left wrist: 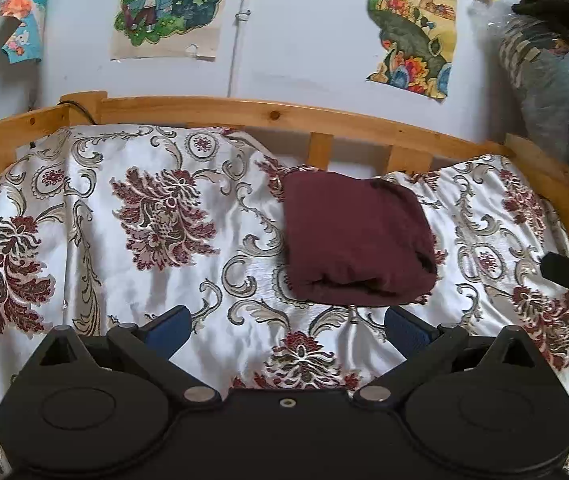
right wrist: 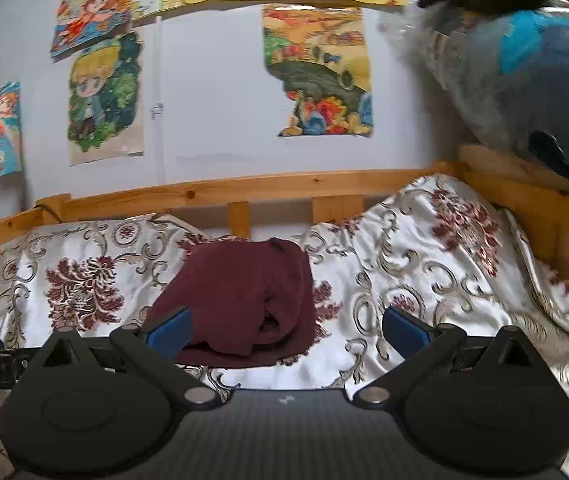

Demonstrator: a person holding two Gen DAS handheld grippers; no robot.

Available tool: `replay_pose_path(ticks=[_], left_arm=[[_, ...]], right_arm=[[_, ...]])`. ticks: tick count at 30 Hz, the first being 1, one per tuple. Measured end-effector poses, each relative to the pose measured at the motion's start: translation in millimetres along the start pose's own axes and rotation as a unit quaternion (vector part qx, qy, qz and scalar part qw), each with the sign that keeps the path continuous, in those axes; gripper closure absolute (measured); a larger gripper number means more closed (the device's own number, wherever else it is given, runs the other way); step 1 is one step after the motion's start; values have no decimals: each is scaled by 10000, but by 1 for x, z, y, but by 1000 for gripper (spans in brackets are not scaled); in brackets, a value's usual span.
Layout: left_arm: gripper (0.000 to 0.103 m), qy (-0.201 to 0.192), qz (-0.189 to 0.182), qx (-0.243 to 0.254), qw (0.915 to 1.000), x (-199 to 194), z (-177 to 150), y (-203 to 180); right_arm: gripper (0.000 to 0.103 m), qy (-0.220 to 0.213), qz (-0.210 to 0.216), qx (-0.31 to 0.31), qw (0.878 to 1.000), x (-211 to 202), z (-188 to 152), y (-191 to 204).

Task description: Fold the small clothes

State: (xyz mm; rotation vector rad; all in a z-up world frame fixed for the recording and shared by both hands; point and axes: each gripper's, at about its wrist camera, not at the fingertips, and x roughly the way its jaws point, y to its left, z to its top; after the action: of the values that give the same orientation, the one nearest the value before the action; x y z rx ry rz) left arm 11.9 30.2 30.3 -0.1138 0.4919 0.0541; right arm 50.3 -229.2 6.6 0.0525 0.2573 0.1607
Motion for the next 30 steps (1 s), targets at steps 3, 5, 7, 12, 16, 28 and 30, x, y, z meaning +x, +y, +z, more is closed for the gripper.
replay_pose_path(ticks=[3, 5, 7, 12, 16, 28, 30], left_arm=[[1, -7, 109, 45, 9999, 6, -3, 2], [1, 47, 165, 83, 9998, 11, -6, 3], [1, 136, 233, 124, 9996, 16, -8, 4], [1, 309, 213, 242, 9990, 25, -14, 4], [1, 367, 216, 261, 9987, 30, -16, 2], [1, 383, 153, 367, 9985, 32, -19, -1], [1, 383, 152, 362, 9985, 32, -19, 0]], right_arm=[[0, 25, -90, 60, 9999, 1, -10, -2], [0, 83, -119, 63, 9999, 4, -16, -4], [0, 197, -160, 73, 9997, 8, -23, -6], [0, 365, -242, -8, 9990, 14, -36, -4], [0, 401, -181, 21, 9990, 18, -40, -4], [0, 569, -154, -35, 9983, 26, -43, -1], [0, 579, -141, -54, 9982, 26, -43, 0]])
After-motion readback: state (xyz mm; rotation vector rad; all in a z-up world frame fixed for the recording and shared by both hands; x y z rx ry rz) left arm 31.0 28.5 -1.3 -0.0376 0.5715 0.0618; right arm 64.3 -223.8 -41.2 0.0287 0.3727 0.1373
